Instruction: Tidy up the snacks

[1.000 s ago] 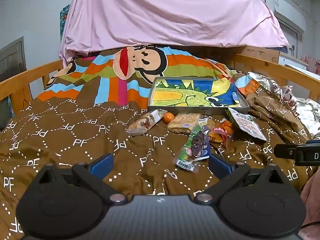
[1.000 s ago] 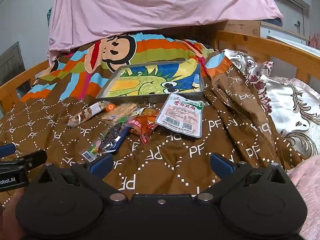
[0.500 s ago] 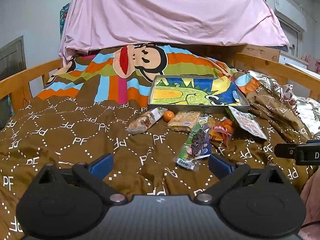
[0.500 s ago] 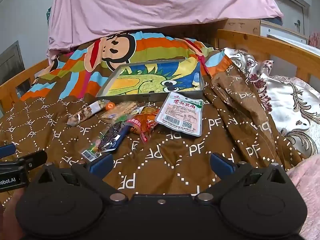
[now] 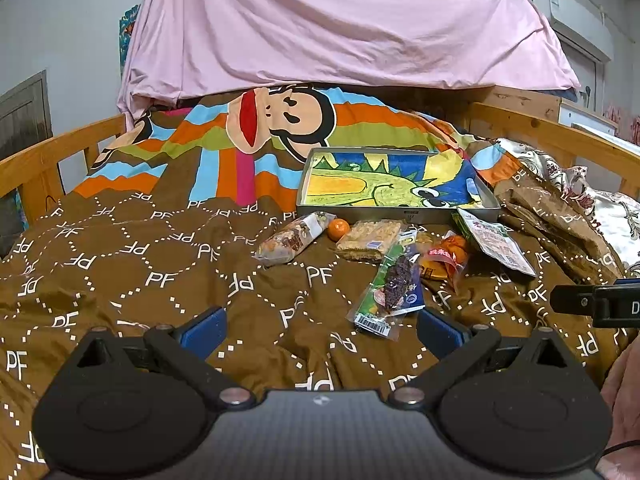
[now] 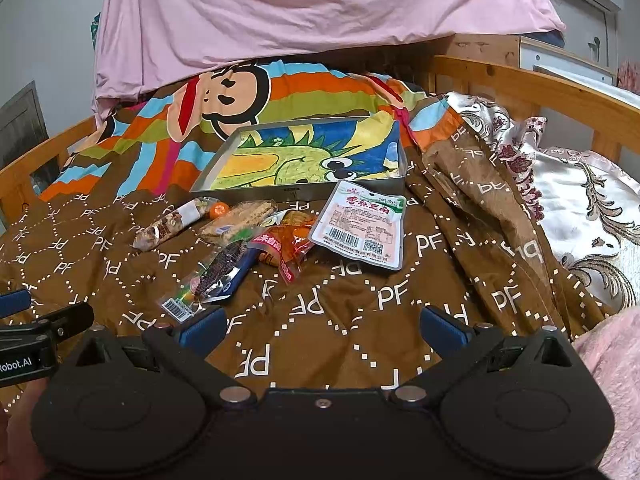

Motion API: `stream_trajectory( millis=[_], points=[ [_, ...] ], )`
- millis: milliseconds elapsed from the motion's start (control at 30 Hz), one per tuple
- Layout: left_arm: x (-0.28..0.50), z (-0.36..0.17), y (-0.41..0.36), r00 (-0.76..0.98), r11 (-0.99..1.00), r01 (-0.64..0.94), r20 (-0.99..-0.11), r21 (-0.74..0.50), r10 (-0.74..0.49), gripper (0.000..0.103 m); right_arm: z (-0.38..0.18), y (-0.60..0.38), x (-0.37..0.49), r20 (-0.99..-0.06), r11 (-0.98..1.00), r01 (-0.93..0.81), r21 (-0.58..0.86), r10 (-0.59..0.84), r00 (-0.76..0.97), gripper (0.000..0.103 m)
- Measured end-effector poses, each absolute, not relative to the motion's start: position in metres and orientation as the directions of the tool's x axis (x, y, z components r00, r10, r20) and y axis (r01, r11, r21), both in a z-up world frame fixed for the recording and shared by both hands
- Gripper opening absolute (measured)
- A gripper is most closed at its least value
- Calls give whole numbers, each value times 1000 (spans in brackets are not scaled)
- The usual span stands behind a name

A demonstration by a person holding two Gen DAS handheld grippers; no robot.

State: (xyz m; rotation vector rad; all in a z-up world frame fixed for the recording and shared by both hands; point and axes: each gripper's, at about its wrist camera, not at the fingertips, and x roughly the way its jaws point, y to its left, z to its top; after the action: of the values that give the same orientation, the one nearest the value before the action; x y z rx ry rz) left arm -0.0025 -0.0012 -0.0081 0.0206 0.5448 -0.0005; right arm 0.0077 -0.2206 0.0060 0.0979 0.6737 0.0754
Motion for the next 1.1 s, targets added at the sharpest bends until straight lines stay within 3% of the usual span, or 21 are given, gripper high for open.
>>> stream_trajectory(
  millis=[1100],
  points=[
    [2,-13,2,831,999,-6,-555,39,27,103,6,-221,10,-633,993,-31,117,98,768,102]
  ],
)
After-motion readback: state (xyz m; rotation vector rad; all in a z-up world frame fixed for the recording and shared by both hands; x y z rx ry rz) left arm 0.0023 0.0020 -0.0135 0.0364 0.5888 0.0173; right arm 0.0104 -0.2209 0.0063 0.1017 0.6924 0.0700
